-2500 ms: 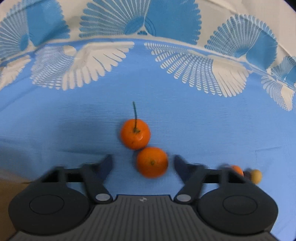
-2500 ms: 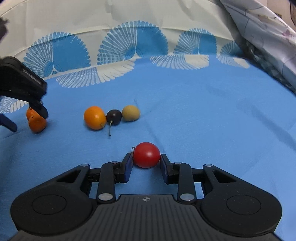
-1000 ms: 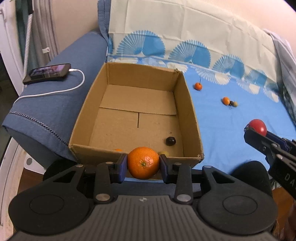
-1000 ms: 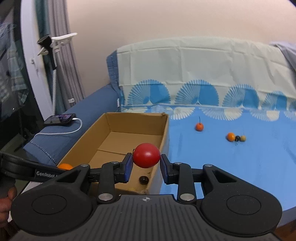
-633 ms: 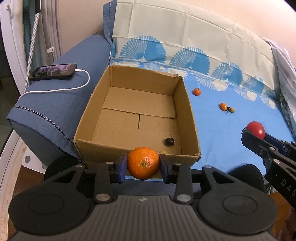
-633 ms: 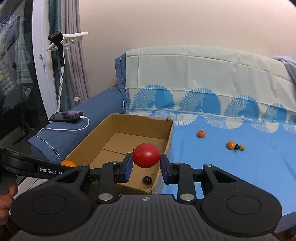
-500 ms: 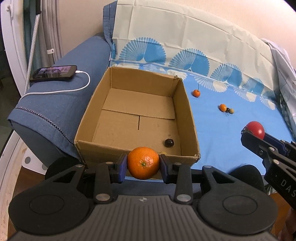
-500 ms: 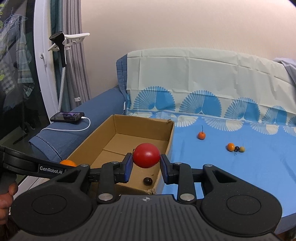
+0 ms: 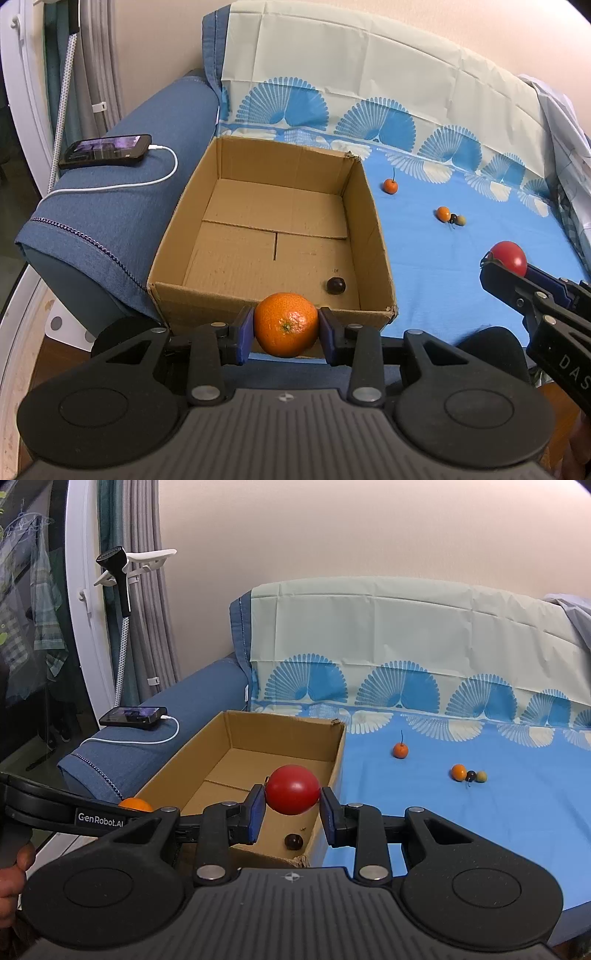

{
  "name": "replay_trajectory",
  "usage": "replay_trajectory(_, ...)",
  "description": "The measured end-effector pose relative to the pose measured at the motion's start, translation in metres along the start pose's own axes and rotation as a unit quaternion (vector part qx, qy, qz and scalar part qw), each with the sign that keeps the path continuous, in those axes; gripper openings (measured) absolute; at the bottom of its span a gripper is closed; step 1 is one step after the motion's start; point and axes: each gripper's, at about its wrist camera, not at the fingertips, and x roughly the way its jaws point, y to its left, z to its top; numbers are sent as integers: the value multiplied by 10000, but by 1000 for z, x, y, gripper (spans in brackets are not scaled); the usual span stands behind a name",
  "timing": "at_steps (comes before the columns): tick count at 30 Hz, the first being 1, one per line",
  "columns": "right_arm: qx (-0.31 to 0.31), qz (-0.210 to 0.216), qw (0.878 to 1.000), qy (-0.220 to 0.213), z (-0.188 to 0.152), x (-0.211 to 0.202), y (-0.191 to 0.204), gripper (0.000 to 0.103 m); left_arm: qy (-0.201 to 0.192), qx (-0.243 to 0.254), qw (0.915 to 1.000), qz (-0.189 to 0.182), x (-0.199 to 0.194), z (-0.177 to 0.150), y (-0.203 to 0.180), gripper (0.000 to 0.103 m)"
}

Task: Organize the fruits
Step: 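Carry the mandarin and red tomato over the cardboard box with both tools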

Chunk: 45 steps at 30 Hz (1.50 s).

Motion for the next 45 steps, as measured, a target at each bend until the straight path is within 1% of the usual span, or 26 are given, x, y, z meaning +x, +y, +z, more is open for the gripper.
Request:
replay_trajectory(12, 21, -10, 9999, 118, 1, 9, 0, 33, 83, -14, 10000, 17, 9, 2, 5, 41)
replay_trajectory(20, -112, -4, 9997, 207, 2, 23, 3, 33, 93, -2, 9999, 80, 17, 11, 14, 41)
replay_trajectory(26, -210, 46, 9993, 322, 4, 44, 8, 33, 186, 69, 9997, 169, 33, 26, 23, 41)
replay_trajectory(33, -198, 124, 9982, 552, 7, 80, 11, 33, 354, 192, 9987, 302, 56, 43, 31, 41)
replay_trajectory(45, -274, 177, 9957, 862, 9, 138, 21, 33, 483, 375, 9976, 317, 98, 73, 36, 41)
